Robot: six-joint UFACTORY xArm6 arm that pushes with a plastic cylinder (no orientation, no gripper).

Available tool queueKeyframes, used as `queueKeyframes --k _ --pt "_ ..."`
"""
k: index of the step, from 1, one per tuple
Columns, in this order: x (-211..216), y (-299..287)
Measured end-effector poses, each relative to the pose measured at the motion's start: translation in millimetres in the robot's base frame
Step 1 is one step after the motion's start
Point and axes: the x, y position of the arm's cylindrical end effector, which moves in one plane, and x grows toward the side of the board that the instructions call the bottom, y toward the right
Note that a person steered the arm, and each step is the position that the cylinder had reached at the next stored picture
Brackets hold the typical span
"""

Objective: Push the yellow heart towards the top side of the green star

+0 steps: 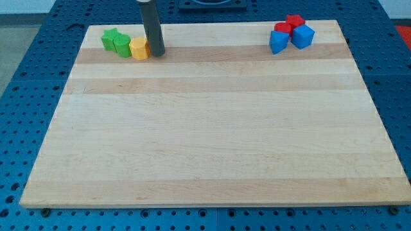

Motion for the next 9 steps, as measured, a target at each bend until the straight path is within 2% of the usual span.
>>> queueKeyframes --k 2,4,6,7,8,9 --pt "-5 7" --pt "-42 11" --pt "-43 -56" --pt "-52 -50" --pt "-88 -39" --pt "-92 -44"
